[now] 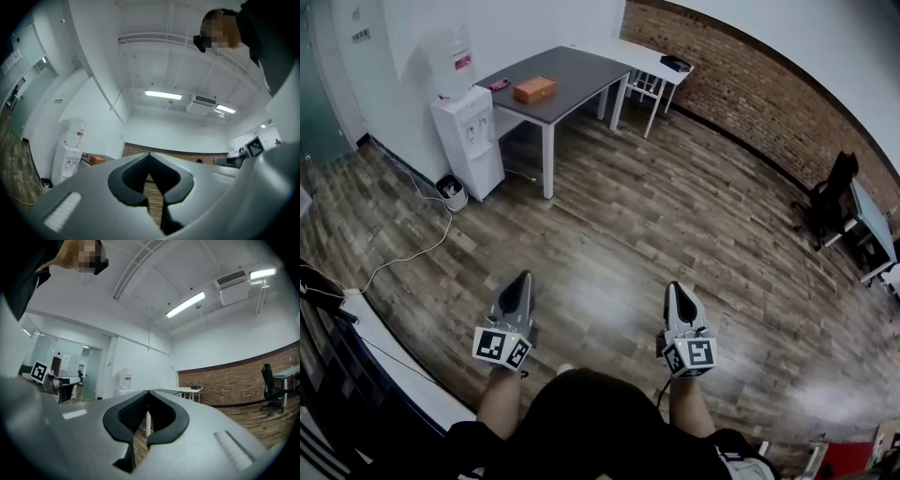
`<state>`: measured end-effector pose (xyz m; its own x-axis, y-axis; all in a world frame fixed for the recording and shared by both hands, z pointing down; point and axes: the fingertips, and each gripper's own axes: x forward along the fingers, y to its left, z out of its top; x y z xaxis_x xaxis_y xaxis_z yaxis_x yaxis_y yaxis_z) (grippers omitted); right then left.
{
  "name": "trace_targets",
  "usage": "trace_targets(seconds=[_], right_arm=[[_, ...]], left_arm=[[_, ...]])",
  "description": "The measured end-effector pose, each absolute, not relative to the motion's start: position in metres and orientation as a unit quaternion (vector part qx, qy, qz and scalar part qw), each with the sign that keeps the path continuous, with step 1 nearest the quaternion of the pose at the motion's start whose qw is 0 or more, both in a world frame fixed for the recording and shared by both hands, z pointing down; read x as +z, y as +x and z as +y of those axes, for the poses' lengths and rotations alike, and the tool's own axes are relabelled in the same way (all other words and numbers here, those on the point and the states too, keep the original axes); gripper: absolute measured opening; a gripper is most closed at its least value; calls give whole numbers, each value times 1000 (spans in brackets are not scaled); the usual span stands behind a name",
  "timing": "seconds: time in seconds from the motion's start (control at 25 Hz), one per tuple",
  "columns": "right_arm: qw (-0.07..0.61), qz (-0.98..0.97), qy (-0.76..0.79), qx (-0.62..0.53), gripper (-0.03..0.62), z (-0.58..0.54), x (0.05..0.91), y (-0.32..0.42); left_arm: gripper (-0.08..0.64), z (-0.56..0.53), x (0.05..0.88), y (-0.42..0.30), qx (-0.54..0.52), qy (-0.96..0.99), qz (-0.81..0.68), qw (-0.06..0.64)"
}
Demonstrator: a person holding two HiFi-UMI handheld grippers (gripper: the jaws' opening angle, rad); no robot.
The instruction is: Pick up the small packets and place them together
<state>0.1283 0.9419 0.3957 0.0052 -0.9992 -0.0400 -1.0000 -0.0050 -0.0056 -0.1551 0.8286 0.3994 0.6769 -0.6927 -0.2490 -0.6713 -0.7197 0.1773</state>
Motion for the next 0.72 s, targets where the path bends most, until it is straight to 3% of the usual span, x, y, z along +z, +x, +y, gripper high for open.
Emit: trace_targets(seconds=[0.72], right_arm=[[24, 771, -636, -18, 2, 805, 401, 74]], left_arm=[[0, 767, 405, -217, -145, 880, -450, 45]])
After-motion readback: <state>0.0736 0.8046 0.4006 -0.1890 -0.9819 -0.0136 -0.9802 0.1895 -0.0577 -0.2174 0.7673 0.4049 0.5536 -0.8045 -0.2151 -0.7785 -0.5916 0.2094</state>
